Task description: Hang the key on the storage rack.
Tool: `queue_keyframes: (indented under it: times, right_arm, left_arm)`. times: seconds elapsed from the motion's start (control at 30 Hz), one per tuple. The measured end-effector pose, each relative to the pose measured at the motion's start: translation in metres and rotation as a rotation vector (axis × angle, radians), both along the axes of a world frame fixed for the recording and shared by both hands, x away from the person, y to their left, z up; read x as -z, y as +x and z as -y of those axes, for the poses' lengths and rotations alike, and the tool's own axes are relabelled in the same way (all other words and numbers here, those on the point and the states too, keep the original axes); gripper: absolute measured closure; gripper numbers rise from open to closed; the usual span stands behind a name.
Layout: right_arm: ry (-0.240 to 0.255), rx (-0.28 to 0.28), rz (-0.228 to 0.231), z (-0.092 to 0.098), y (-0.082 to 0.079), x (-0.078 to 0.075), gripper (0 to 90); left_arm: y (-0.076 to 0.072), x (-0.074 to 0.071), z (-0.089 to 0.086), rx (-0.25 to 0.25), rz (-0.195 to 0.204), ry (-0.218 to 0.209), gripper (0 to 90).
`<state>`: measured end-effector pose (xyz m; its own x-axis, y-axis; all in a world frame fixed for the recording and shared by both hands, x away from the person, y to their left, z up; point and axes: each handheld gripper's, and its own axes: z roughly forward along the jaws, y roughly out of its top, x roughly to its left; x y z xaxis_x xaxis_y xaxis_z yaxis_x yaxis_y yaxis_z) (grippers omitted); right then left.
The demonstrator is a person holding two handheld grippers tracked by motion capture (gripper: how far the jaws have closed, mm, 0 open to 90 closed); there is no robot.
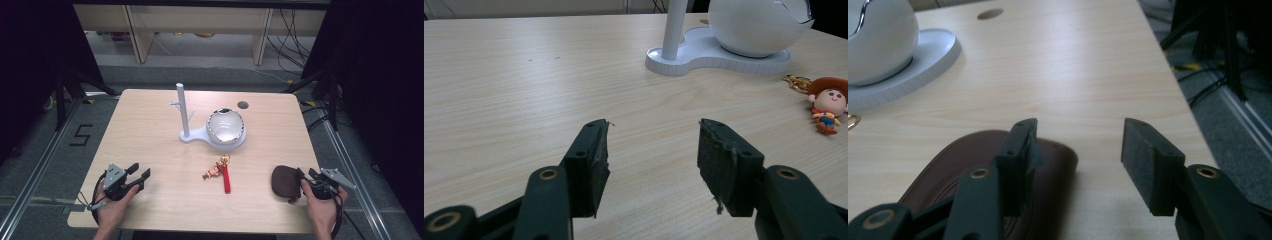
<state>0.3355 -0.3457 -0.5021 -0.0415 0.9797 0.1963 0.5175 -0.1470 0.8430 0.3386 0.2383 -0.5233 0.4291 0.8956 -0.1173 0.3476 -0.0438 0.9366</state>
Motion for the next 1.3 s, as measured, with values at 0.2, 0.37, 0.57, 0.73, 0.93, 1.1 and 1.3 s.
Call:
queue_keyframes:
  times: [0.2,0.37,0.57,0.73,0.93,1.1,1.3]
  right_arm:
    - [0.023,-0.018,-0.090,0.000,0.003,-0.008,45.9]
    - [0.070,-0.049,-0.148,-0.002,0.006,-0.012,43.1]
    - [0.011,-0.103,-0.214,-0.001,0.015,-0.017,44.0]
    - [0.031,-0.107,-0.277,-0.006,0.017,-0.023,42.7]
    - [0.180,-0.025,-0.468,-0.017,0.020,-0.035,39.6]
    - [0.153,-0.083,-0.457,-0.009,0.024,-0.032,38.6]
    - [0.139,-0.130,-0.536,0.001,0.028,-0.026,35.9]
  left_arm:
    - [0.001,0.000,0.003,0.004,0.001,0.016,41.8]
    - [0.002,0.000,0.005,0.004,-0.007,0.015,40.3]
    - [0.002,0.000,0.005,0.007,-0.008,0.011,40.2]
    - [0.002,0.000,0.005,0.017,-0.007,0.013,40.3]
    - [0.002,0.000,0.006,0.029,-0.014,0.031,40.4]
    - [0.003,0.000,0.006,0.035,-0.016,0.026,40.3]
    - [0.004,0.000,0.007,0.039,-0.021,0.024,40.3]
